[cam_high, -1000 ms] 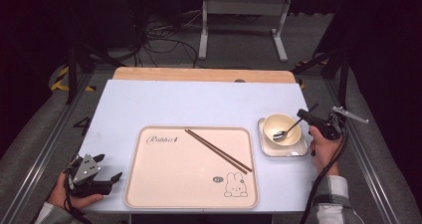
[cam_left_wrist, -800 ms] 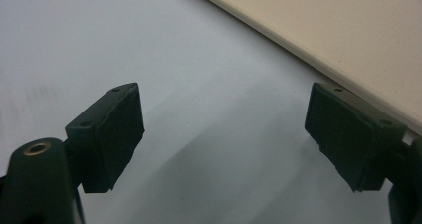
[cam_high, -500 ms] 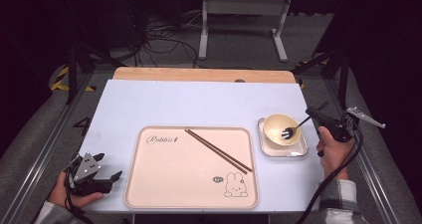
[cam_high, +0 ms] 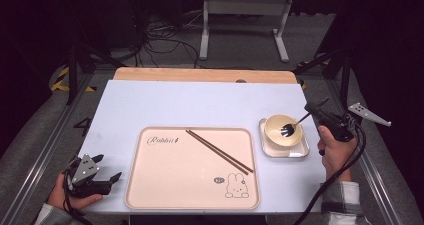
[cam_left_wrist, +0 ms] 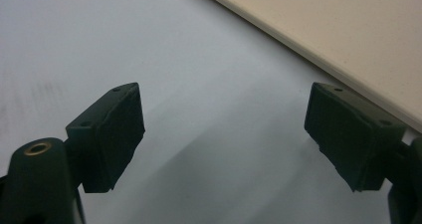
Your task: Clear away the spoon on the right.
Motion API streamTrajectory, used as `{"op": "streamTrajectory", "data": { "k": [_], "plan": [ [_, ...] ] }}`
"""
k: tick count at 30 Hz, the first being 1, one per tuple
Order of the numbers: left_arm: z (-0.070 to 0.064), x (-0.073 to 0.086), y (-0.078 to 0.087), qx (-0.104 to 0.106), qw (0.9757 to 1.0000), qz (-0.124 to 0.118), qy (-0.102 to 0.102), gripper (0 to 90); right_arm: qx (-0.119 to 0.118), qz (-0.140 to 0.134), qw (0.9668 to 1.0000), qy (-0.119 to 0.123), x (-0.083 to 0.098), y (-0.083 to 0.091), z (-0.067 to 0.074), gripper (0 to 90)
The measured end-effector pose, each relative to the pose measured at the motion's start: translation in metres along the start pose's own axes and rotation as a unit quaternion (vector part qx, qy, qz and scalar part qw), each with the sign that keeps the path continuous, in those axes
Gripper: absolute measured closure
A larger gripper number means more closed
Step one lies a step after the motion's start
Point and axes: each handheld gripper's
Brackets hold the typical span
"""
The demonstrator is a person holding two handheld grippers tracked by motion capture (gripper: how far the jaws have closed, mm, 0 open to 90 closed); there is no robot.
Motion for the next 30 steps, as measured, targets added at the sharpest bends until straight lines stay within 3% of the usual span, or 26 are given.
{"op": "streamTrajectory", "data": {
  "k": [9, 15, 22, 30],
  "plan": [
    [0.001, -0.001, -0.002, 0.000, 1.0000, 0.005, -0.003, 16.6, -0.042, 0.005, 0.9987, 0.028, -0.004, -0.004, 0.028, 89.7],
    [0.000, -0.001, -0.001, -0.003, 1.0000, 0.000, -0.002, 16.5, -0.079, 0.021, 0.9956, 0.045, -0.001, -0.014, 0.052, 89.7],
    [0.001, -0.001, 0.000, -0.004, 1.0000, 0.000, -0.005, 16.4, -0.112, 0.036, 0.9914, 0.056, 0.002, -0.021, 0.070, 89.7],
    [-0.001, -0.006, -0.004, -0.001, 0.9999, 0.002, -0.016, 16.4, -0.129, 0.061, 0.9878, 0.063, 0.012, -0.025, 0.082, 89.7]
  ]
}}
Point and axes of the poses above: each handheld gripper's, and its own axes: y roughly backward along the jaws, x roughly out of its underside, z roughly to its left, and after that the axes turned 2 degrees about -y, right-handed
